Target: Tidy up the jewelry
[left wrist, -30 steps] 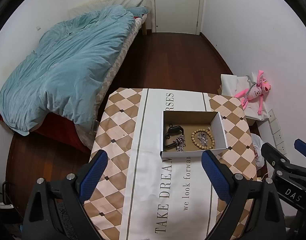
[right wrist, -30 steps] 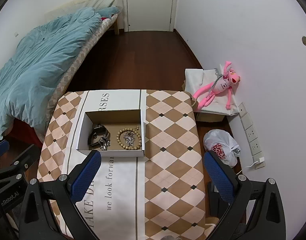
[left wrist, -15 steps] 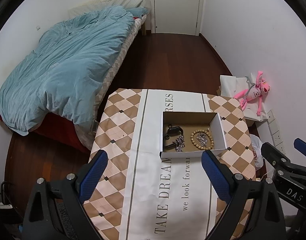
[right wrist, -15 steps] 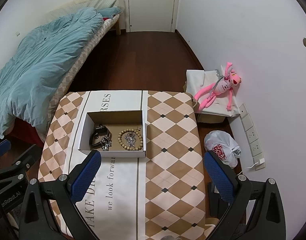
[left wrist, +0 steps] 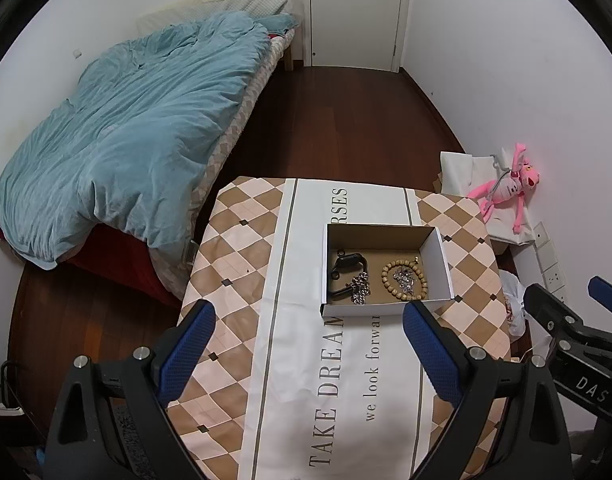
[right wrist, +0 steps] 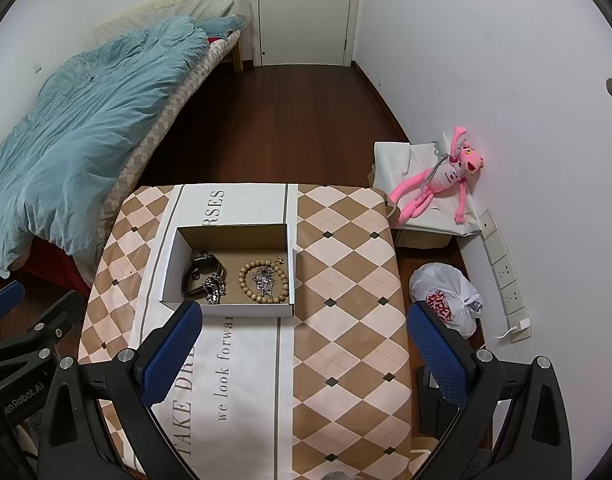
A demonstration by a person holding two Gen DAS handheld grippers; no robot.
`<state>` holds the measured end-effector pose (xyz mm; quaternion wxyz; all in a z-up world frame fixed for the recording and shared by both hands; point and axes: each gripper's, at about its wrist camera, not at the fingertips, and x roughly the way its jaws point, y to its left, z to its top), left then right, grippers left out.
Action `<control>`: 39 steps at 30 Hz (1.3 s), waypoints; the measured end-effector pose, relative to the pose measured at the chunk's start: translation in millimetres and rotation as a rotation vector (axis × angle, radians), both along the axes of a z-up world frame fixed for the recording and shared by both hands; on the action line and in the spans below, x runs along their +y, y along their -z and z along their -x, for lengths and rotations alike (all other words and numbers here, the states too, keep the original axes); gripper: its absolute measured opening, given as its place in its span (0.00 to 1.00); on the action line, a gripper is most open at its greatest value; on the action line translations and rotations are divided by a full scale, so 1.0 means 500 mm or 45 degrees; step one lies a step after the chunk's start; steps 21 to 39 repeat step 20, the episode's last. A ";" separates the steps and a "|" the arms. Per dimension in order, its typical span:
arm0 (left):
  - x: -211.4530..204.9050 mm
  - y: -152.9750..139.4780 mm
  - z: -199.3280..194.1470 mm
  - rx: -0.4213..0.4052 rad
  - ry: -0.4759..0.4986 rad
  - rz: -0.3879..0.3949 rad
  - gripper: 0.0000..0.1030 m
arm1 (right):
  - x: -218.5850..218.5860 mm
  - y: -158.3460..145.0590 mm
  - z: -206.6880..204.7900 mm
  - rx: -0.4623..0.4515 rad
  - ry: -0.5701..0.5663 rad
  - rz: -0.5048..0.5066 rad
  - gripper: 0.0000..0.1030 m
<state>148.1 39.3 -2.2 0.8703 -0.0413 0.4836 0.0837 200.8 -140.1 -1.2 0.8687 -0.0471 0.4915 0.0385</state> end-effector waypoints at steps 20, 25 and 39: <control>0.004 -0.002 0.003 -0.010 -0.007 -0.005 0.93 | 0.000 -0.008 0.000 -0.009 -0.005 0.002 1.00; 0.004 -0.002 0.003 -0.010 -0.007 -0.005 0.93 | 0.000 -0.008 0.000 -0.009 -0.005 0.002 1.00; 0.004 -0.002 0.003 -0.010 -0.007 -0.005 0.93 | 0.000 -0.008 0.000 -0.009 -0.005 0.002 1.00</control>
